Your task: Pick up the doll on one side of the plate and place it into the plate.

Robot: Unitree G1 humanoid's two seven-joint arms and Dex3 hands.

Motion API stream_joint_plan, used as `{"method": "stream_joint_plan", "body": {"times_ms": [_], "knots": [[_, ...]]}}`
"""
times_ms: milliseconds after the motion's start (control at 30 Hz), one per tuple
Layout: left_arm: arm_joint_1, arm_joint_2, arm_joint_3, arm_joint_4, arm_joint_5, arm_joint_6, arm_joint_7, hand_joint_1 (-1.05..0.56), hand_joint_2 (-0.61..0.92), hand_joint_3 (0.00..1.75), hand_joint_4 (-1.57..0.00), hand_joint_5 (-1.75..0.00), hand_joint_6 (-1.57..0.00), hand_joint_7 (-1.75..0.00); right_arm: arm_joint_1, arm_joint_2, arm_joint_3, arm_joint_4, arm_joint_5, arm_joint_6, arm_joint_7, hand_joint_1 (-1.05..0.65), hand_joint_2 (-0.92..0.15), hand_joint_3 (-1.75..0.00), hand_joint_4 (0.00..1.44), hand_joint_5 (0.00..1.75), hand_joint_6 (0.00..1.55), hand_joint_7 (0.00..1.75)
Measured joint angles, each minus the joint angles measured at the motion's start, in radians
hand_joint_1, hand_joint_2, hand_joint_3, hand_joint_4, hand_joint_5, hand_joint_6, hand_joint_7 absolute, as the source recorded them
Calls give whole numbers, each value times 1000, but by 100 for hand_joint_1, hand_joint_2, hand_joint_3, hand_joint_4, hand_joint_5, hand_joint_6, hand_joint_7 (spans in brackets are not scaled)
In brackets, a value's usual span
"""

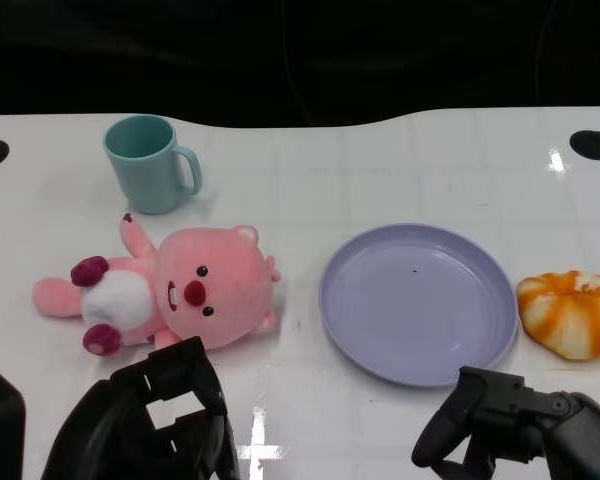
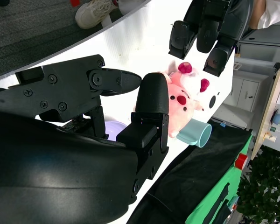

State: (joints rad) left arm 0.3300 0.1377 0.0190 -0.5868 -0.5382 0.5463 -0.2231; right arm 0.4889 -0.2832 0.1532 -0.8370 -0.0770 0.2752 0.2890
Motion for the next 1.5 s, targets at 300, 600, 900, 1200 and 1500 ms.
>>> {"method": "stream_joint_plan", "body": {"times_ms": [300, 600, 900, 1200, 1500], "knots": [[6, 0, -3, -1, -3, 0, 0, -11, 36, 148, -90, -175, -82, -159, 15, -4, 0, -4, -1, -8, 2, -24, -92, -35, 68, 159, 60, 131], [29, 0, -15, -4, 16, -1, 0, -12, 33, 153, -91, -175, -83, -162, 28, -7, 0, -18, -5, -6, 3, -22, -92, -34, 67, 158, 59, 132], [29, 0, -14, -4, 16, -1, 0, -12, 34, 151, -90, -175, -81, -160, 25, -7, 0, -24, -6, -4, 3, -21, -92, -36, 67, 160, 59, 132], [23, 0, -13, -3, 16, -9, -2, -11, 36, 149, -89, -175, -80, -159, 23, -7, 0, -24, -4, -4, 3, -22, -92, -35, 67, 160, 59, 132], [0, -7, 11, 18, 19, -65, -12, -16, 33, 139, -80, -143, -81, -103, 10, -6, 4, -5, -6, -5, 3, -25, -92, -36, 67, 159, 59, 132]]}}
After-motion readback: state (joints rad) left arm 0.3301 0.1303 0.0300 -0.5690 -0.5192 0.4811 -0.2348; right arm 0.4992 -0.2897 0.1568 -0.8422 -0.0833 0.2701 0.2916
